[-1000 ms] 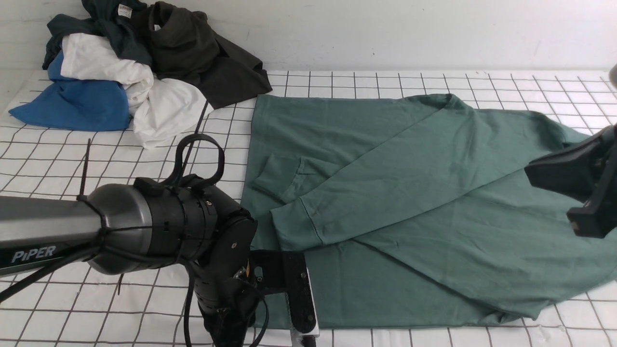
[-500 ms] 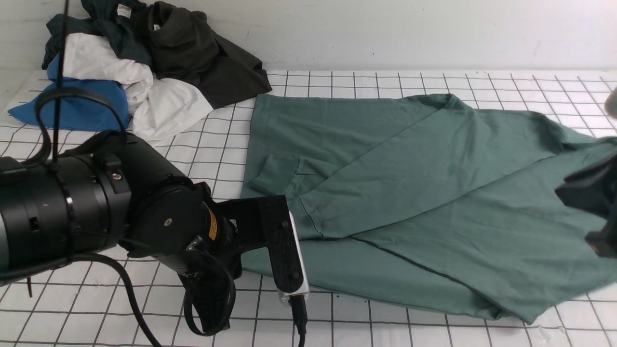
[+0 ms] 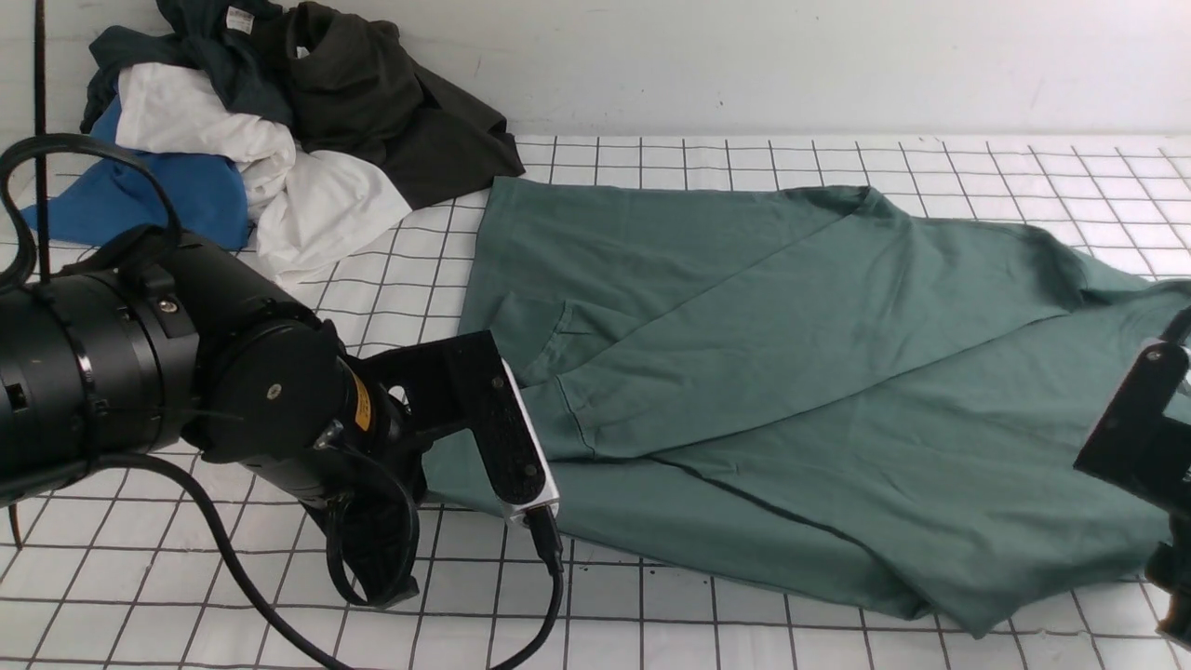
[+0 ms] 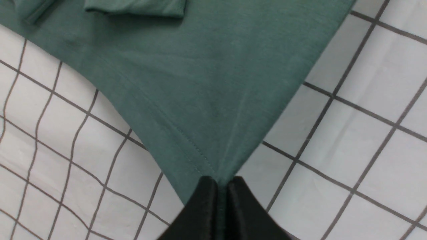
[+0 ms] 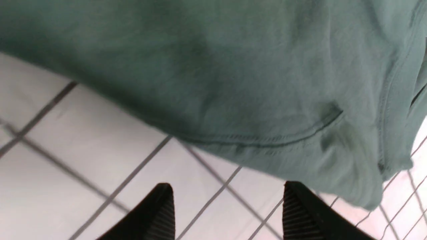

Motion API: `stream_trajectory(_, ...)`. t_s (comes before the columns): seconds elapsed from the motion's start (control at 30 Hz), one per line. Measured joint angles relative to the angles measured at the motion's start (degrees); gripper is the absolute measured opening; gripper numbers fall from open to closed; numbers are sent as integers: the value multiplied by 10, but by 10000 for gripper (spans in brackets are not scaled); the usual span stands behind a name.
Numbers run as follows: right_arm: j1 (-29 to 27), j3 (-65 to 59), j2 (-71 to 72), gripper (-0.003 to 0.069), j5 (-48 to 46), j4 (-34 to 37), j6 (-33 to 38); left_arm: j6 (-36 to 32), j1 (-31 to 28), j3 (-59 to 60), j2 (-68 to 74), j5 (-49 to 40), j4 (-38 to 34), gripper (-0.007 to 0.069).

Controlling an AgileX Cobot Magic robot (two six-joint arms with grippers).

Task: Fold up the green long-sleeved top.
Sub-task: Use both arms simultaneously to clamp the lower edge of the clothing fabric

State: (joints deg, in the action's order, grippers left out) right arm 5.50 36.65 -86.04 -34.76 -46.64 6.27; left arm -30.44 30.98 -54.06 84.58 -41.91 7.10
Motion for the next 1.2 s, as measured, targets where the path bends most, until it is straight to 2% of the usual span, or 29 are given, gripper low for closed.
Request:
stream_trajectory(0.03,0,0,-32,365,23,-65,-57,0,0,0,0,0,-1,5)
stream_trajectory(0.13,0,0,-71,288,36,-140,-130,0,0,0,0,-1,-2,5)
stream_trajectory(0.2,0,0,-83,204,38,-174,-169,0,0,0,0,-1,-4,5)
stream_trajectory(0.23,0,1,-83,134,37,-192,-195,0,0,0,0,-4,-4,4)
stream_trajectory(0.27,0,1,-81,124,37,-193,-198,1,0,0,0,-6,-4,4)
stream_trajectory(0.33,0,1,-64,33,36,-209,-229,6,0,0,-5,-17,-9,5)
stream_trajectory(0.43,0,1,-10,-8,25,-219,-251,50,-6,-19,-21,-30,-27,5)
stream_trajectory(0.63,0,1,64,-13,22,-207,-257,163,-47,-106,-27,-17,-44,5)
stream_trajectory(0.73,0,1,69,-14,22,-146,-229,176,-62,-130,-25,-13,-44,5)
stream_trajectory(0.83,0,0,69,-14,13,19,-96,179,-73,-138,-17,-21,-41,5)
stream_trajectory(0.87,0,0,66,-14,3,78,-33,179,-74,-139,-15,-26,-41,5)
stream_trajectory(0.9,0,0,65,-14,1,87,-22,179,-74,-139,-14,-28,-41,5)
stream_trajectory(1.0,0,0,57,23,-19,231,136,179,-74,-139,-6,-33,-42,5)
stream_trajectory(1.07,0,0,49,70,-21,278,187,179,-74,-139,-2,-35,-44,5)
stream_trajectory(1.1,0,0,47,76,-21,278,187,179,-74,-139,-2,-35,-44,5)
stream_trajectory(1.13,0,0,34,136,-18,288,208,179,-74,-139,4,-37,-44,5)
stream_trajectory(1.2,0,0,13,195,-7,276,216,179,-74,-139,8,-39,-44,5)
